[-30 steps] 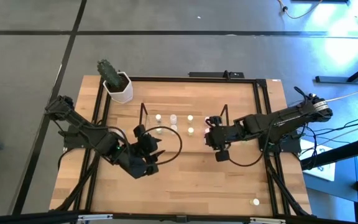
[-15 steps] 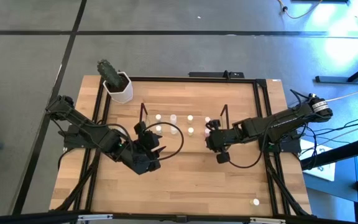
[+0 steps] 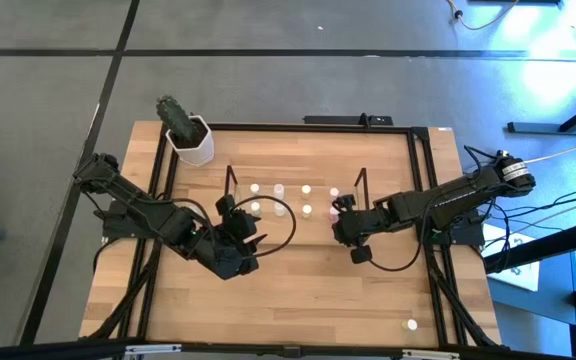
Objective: Pick and place medicine bottles onto shelf by color
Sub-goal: Put the pink pill bottle aligned with the other pink pill bottles on the shelf, then put the white pill bottle aligned with the other white pill bottles on the shelf
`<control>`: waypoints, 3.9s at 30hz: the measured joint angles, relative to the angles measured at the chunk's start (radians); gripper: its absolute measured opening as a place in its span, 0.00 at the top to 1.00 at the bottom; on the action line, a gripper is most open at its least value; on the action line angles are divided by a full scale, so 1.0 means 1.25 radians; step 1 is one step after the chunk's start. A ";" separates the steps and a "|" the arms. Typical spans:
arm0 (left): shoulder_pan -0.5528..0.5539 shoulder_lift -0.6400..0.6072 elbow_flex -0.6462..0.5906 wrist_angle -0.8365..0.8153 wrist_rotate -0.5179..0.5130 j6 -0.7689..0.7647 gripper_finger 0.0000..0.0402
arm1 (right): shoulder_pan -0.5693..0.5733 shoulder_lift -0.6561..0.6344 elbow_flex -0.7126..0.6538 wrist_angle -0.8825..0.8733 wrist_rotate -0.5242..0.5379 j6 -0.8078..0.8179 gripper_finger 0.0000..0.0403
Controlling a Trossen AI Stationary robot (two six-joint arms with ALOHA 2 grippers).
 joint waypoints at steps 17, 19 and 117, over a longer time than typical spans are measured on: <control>0.000 0.000 0.000 -0.001 0.000 0.000 0.52 | 0.000 0.024 0.000 0.032 -0.042 -0.004 0.69; 0.000 0.000 0.000 -0.002 0.000 0.000 0.52 | 0.000 0.028 0.000 0.036 -0.039 -0.003 0.69; 0.109 -0.176 -0.006 -0.530 0.361 -0.613 0.52 | 0.000 -0.058 0.451 -0.376 0.000 0.232 0.56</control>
